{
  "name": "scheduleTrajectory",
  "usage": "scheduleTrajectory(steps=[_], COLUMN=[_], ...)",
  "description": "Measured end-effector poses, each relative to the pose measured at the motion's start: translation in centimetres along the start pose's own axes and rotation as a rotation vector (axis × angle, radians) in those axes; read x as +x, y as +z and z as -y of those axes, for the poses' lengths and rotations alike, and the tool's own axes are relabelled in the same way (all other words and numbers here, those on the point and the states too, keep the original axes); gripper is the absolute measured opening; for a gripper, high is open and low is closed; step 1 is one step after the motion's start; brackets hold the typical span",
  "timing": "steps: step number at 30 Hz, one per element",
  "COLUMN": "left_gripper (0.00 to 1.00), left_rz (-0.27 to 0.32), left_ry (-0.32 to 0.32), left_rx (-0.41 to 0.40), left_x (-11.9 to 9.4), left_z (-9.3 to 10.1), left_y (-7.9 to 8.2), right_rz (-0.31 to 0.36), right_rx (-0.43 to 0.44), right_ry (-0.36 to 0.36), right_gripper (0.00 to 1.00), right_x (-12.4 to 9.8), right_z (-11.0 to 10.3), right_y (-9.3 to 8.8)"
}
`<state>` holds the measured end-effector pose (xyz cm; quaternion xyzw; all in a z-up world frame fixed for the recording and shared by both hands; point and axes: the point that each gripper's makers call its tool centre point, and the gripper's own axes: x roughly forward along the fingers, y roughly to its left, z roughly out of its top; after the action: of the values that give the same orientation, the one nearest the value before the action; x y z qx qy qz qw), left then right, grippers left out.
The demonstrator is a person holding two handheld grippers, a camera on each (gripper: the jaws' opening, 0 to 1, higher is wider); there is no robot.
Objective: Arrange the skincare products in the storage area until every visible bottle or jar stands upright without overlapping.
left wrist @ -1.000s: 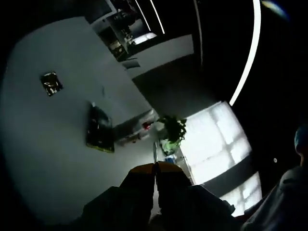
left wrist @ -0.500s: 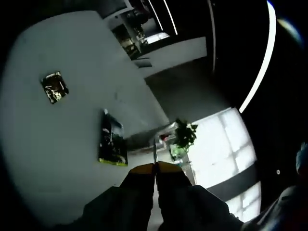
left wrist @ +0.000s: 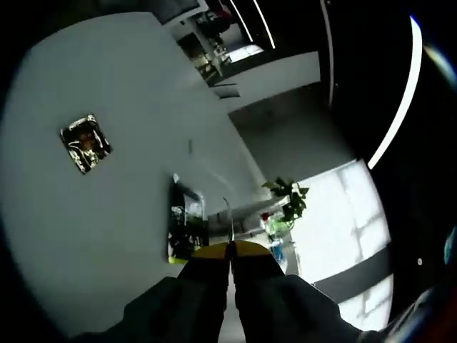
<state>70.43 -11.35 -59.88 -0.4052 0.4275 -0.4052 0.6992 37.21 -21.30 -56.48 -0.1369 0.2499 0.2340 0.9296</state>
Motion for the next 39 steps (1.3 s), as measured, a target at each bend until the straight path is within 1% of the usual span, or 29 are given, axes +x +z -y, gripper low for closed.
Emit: scheduleTrajectory(steps=[2, 4, 6, 11, 13, 15, 16, 18, 21, 26, 29, 32, 33, 35, 37, 39], left_gripper=[0.0, 0.0, 0.0, 0.0, 0.0, 0.0, 0.0, 0.0, 0.0, 0.0, 0.0, 0.0, 0.0, 0.0, 0.0, 0.0], left_rz=[0.008, 0.013, 0.009, 0.001, -0.003, -0.02, -0.03, -0.041, -0.038, -0.028, -0.032, -0.039, -0.034, -0.029, -0.032, -0.042], left_ry=[0.002, 0.013, 0.019, 0.044, 0.052, 0.079, 0.104, 0.108, 0.11, 0.123, 0.133, 0.16, 0.177, 0.202, 0.212, 0.219], left_rx=[-0.006, 0.001, 0.008, 0.033, 0.037, 0.043, 0.058, 0.053, 0.048, 0.042, 0.038, 0.041, 0.04, 0.031, 0.026, 0.035], left_x=[0.5, 1.0, 1.6, 2.8, 3.2, 3.7, 3.9, 4.4, 5.1, 5.7, 5.8, 5.9, 6.0, 6.3, 6.7, 7.1], left_z=[-0.2, -0.3, -0.5, -1.2, -1.6, -2.4, -3.0, -3.2, -3.5, -4.1, -5.0, -5.9, -6.8, -7.6, -8.1, -8.3], left_y=[0.7, 1.1, 1.6, 2.6, 2.8, 2.8, 2.7, 2.5, 2.7, 2.9, 3.3, 3.5, 4.1, 4.5, 4.7, 4.6], right_rz=[0.004, 0.005, 0.007, -0.004, 0.0, -0.001, -0.001, -0.004, -0.018, -0.018, -0.028, -0.027, -0.026, -0.029, -0.042, -0.04], right_rx=[-0.01, 0.01, 0.008, -0.002, 0.003, 0.018, 0.018, 0.026, 0.028, 0.035, 0.036, 0.043, 0.041, 0.037, 0.033, 0.041], right_ry=[-0.02, -0.038, -0.046, -0.043, -0.051, -0.053, -0.054, -0.057, -0.054, -0.052, -0.052, -0.057, -0.06, -0.061, -0.064, -0.069], right_gripper=[0.42, 0.43, 0.43, 0.43, 0.43, 0.44, 0.44, 0.44, 0.45, 0.45, 0.43, 0.43, 0.43, 0.42, 0.41, 0.41], right_x=[-0.1, -0.3, -0.3, -0.3, -0.3, -0.4, -0.4, -0.4, -0.3, -0.4, -0.3, -0.4, -0.4, -0.4, -0.4, -0.4], right_z=[0.4, 0.9, 1.0, 0.8, 1.1, 1.2, 1.3, 1.4, 1.4, 1.4, 1.4, 1.5, 1.6, 1.6, 1.7, 1.8], right_y=[0.0, 0.0, -0.1, -0.3, -0.3, -0.3, -0.4, -0.5, -0.9, -0.9, -1.1, -1.1, -1.1, -1.2, -1.5, -1.5])
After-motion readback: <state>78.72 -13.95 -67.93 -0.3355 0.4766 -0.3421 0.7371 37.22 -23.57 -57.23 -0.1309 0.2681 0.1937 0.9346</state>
